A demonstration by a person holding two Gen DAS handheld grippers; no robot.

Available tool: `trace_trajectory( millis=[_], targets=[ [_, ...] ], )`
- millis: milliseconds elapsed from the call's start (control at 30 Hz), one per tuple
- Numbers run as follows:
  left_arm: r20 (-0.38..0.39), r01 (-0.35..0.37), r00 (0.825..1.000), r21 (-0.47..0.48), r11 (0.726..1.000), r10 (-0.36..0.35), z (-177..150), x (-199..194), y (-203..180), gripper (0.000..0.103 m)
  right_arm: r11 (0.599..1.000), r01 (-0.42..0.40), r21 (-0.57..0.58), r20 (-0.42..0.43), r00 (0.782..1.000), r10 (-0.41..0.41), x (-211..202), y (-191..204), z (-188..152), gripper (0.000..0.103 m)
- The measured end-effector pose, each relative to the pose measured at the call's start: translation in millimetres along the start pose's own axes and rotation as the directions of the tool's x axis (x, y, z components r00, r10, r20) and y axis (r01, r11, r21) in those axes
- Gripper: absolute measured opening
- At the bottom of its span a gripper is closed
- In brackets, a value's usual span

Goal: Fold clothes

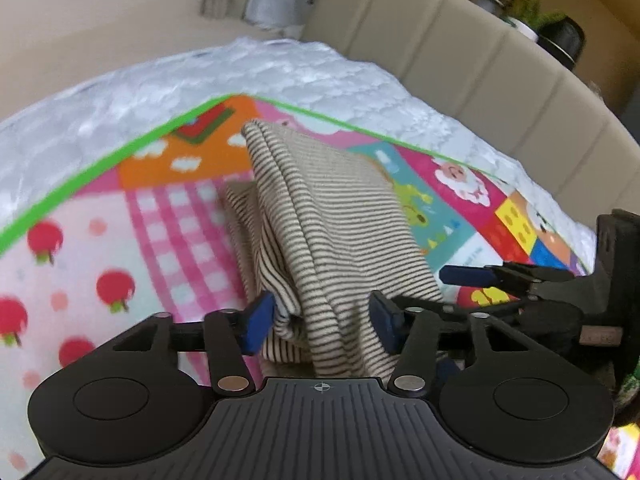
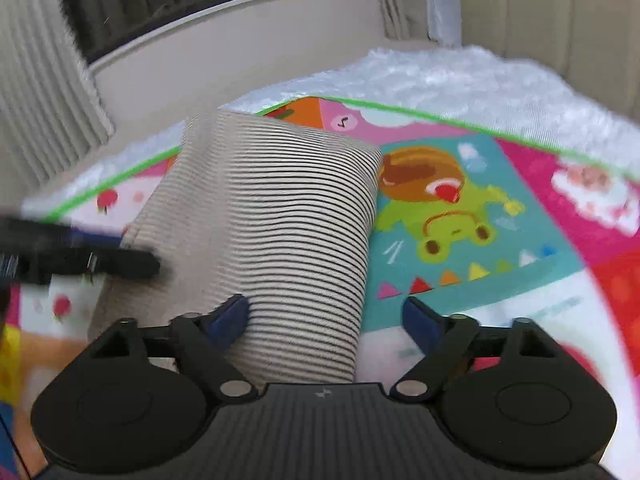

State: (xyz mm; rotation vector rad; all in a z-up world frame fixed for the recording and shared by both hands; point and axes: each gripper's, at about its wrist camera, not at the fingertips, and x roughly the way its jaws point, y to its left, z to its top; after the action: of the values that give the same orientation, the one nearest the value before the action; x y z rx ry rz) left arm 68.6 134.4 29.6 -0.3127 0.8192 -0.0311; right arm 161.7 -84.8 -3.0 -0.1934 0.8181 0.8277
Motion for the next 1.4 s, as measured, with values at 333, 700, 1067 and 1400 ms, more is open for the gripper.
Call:
trace_trajectory(
  millis=[333, 700, 1067, 1400],
  targets=[
    [-0.025, 0.058, 0.998, 0.026, 0.998, -0.057, 12.4, 27.8, 9.9, 0.048, 1.0, -0.015, 0.024, 0.015, 1.0, 0.015, -5.7, 8.3, 0.1, 0.083],
    [-0.009, 0.091, 0.996, 0.038, 0.995, -0.09, 39.8, 70.5, 35.2, 0.054, 0.994, 0.006, 0.107, 0.017, 1.0, -0.008, 42.4, -2.0, 39.4, 0.064],
    [0.281, 0.09, 0.944, 0.28, 0.956, -0.171, 95.9, 38.9, 5.7, 0.054, 0.986, 0.129, -0.103, 0.185, 0.977, -0.109, 26.6, 19.3, 49.4, 0.066],
    [0.036, 0.112, 0.993, 0.042, 0.993, -0.113, 110.6, 134.8, 43.4, 0.052, 0.956, 0.05, -0.289, 0.045, 0.998, -0.039, 58.4, 58.4, 26.1, 0.074]
  ],
)
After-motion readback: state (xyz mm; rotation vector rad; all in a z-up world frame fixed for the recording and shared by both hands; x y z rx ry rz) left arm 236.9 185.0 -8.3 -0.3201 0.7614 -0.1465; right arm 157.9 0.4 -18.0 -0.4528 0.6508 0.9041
